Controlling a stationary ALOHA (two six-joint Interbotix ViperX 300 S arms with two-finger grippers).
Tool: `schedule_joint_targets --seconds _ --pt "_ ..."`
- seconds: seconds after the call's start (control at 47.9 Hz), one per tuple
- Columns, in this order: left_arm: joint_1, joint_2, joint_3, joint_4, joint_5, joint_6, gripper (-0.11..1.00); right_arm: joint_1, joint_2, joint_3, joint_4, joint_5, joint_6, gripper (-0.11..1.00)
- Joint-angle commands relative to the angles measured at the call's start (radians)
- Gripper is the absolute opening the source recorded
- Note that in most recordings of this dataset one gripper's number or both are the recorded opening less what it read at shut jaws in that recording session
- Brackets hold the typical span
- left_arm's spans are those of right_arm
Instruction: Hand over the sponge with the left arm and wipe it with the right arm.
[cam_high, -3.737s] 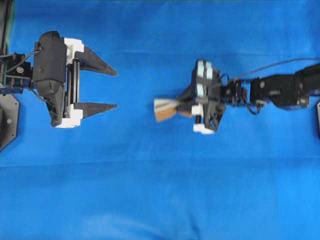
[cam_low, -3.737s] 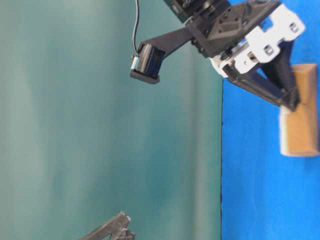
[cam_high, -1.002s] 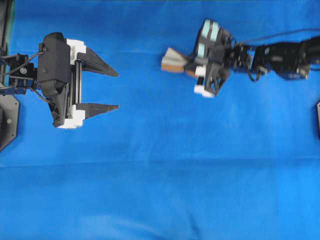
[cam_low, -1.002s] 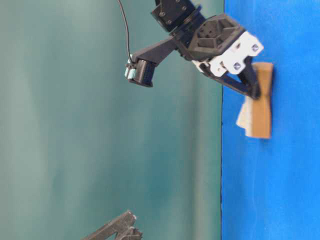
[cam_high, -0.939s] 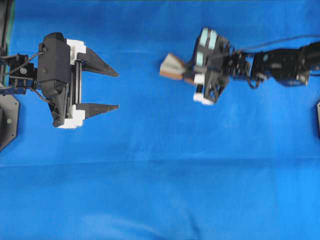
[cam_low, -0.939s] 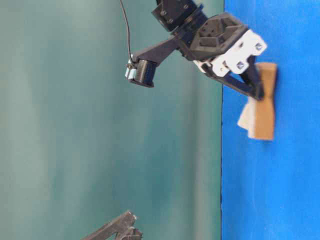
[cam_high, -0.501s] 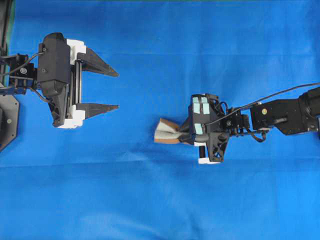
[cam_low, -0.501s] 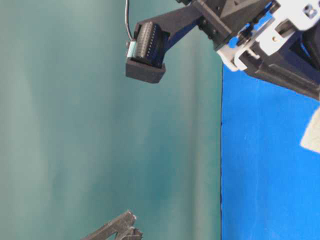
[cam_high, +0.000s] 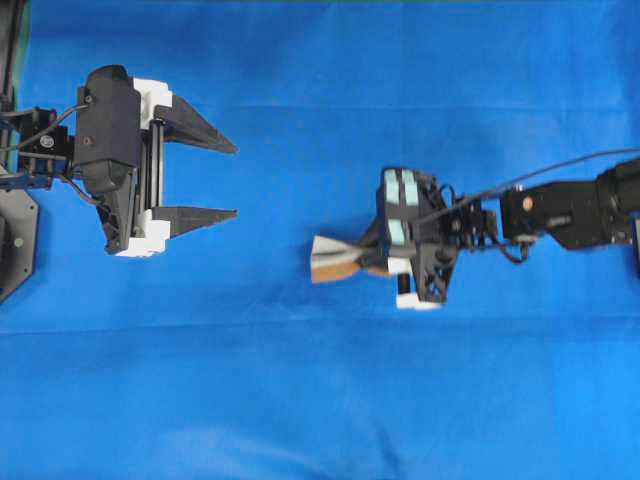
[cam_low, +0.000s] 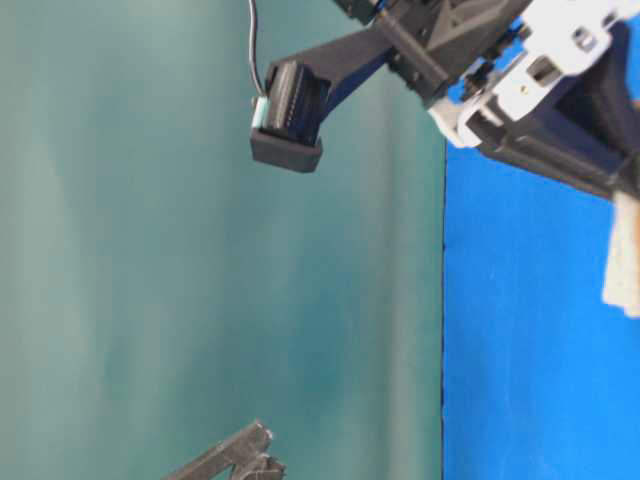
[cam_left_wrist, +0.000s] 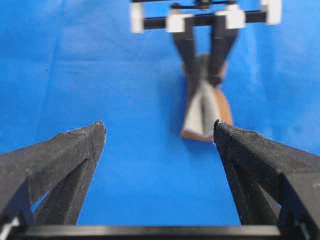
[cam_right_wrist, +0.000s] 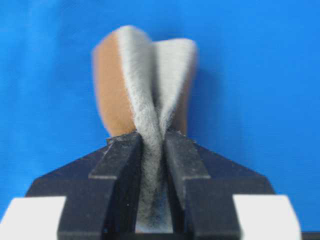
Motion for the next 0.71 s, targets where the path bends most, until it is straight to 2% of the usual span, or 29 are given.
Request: schedule_joint_targets --seconds 0.0,0.125,0.271,0.689 --pt "-0.002 -0.003 -0.012 -0.002 -0.009 0.000 0.90 -0.080 -0.029 -0.006 -0.017 0.003 -0.011 0.21" --pt "0.000 -0.003 -0.012 -0.002 -0.009 -0.003 0.90 -0.153 -0.032 -0.009 -0.035 -0.002 -0.025 0.21" --pt "-0.002 -0.003 -0.012 -0.002 -0.009 -0.006 0.90 -0.190 -0.034 -0.011 -0.037 -0.014 -0.034 0.21" --pt "-0.002 -0.003 -0.012 -0.002 -0.009 0.000 0.90 -0.146 -0.034 -0.008 -0.037 -0.012 -0.032 0.21"
